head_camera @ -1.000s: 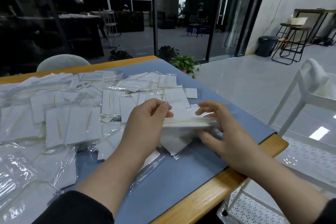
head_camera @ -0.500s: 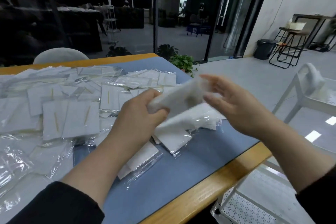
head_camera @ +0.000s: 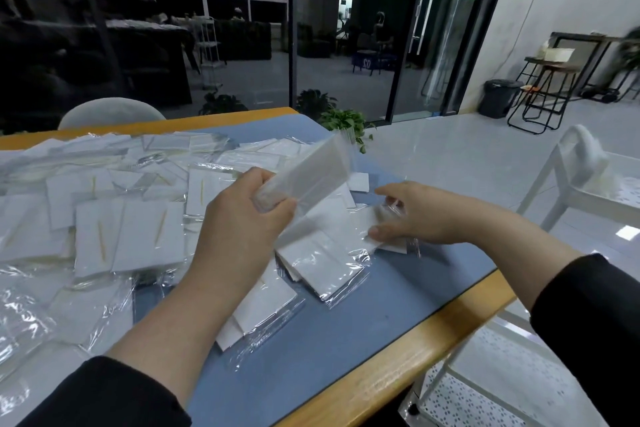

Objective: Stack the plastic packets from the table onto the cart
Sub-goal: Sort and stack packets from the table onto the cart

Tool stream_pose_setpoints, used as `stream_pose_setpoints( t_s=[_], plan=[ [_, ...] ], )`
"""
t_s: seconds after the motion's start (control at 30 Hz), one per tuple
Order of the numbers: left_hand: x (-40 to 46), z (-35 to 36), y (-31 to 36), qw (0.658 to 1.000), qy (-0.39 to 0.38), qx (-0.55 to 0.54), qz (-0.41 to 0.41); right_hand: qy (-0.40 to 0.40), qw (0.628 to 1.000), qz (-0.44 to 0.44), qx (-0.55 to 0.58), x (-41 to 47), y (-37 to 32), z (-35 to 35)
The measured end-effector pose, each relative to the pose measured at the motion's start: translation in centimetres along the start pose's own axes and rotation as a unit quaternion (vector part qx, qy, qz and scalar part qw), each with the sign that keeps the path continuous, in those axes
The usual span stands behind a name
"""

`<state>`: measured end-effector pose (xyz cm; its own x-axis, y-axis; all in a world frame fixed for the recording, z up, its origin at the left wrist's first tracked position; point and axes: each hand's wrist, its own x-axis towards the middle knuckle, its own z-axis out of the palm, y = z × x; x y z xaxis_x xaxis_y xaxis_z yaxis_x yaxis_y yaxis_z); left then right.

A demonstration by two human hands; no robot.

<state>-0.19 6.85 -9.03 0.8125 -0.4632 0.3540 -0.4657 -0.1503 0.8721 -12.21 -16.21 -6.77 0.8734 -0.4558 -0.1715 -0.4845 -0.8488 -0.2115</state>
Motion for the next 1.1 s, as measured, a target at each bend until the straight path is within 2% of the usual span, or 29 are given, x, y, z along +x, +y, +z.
stream_pose_setpoints(
  t_s=[0.27,0.47,0.63,0.77,0.87,1.0,1.1],
  plan=[
    [0.1,0.0,-0.3,1.000,-0.010,-0.010,-0.002,-0.012,0.999,-0.031,-0.020,0.6,-0.6,-0.1],
    [0.1,0.0,-0.2,1.000,-0.010,-0.006,-0.004,-0.014,0.996,-0.010,-0.082,0.1,-1.4,-0.1],
    [0.0,-0.1,-0.1,1.000,-0.010,-0.011,-0.004,-0.015,0.997,0.010,-0.073,-0.3,-2.0,-0.2],
    [0.0,-0.1,0.0,1.000,-0.011,-0.007,-0.006,-0.013,0.999,0.025,-0.019,-0.7,-2.2,-0.4],
    [-0.1,-0.2,0.1,1.000,-0.009,-0.008,-0.005,0.026,0.997,0.041,0.058,-0.8,-1.5,-0.7],
    [0.0,-0.2,0.1,1.000,-0.006,-0.006,-0.003,0.062,0.965,0.064,0.246,-1.0,0.1,-0.8],
    [0.0,-0.3,0.1,1.000,0.002,-0.012,0.001,0.103,0.942,0.080,0.309,-1.0,1.3,-0.8]
  ],
)
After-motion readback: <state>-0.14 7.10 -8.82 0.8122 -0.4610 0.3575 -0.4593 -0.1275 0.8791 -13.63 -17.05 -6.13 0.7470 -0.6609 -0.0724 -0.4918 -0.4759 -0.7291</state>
